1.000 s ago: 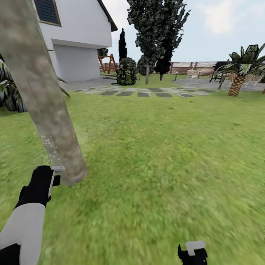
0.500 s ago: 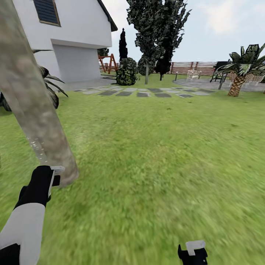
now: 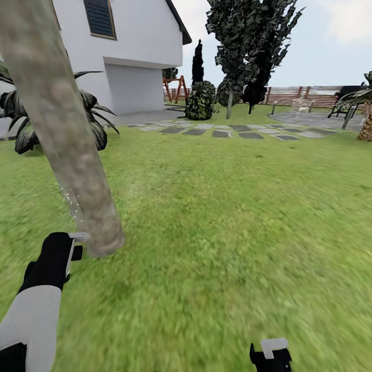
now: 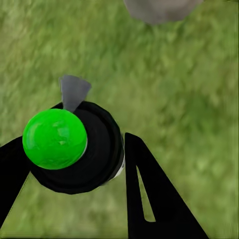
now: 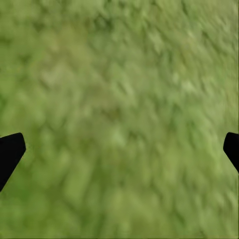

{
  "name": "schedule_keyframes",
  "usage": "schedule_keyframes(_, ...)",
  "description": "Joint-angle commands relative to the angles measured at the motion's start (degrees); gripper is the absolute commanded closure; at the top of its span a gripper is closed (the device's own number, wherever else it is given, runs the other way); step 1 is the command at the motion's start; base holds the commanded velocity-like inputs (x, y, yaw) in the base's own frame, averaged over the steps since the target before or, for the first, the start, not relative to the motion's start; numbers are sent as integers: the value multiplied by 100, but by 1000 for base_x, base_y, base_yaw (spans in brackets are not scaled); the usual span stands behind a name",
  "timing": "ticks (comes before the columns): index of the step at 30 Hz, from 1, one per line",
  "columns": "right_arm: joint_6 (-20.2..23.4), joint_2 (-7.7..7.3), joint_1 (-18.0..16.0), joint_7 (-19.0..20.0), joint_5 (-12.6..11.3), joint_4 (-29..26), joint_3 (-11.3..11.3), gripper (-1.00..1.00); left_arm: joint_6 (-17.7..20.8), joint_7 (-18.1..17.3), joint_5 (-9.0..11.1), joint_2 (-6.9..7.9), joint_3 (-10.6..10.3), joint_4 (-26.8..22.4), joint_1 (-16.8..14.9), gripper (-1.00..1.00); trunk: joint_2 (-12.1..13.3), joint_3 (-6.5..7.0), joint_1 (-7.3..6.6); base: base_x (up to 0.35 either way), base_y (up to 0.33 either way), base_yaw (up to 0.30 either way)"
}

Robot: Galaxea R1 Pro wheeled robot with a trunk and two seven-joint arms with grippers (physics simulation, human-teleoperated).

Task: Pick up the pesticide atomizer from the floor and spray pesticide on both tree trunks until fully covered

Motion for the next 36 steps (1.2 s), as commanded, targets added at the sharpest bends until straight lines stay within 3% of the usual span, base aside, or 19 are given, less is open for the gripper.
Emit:
schedule_keyframes(1, -16, 3, -4, -19, 60, 5, -44, -100, 24, -19, -11, 1, -7, -13, -4, 100, -2, -5, -1, 60, -108, 277)
schedule_keyframes(9, -16, 3, -4, -19, 61, 1, -44, -100, 37, -26, -8, -32, -60, -27, -3, 100, -2, -5, -1, 144, -222, 231)
schedule_keyframes(30, -16, 3, -4, -19, 66, 0, -44, -100, 45, -19, -54, -5, -32, -45, -28, 100, -2, -5, -1, 80, -264, 10)
schedule_keyframes(36, -16, 3, -4, -19, 65, -1, -44, -100, 42, -7, -62, -5, -29, -38, -58, 100, -2, -5, -1, 264, -105, 203)
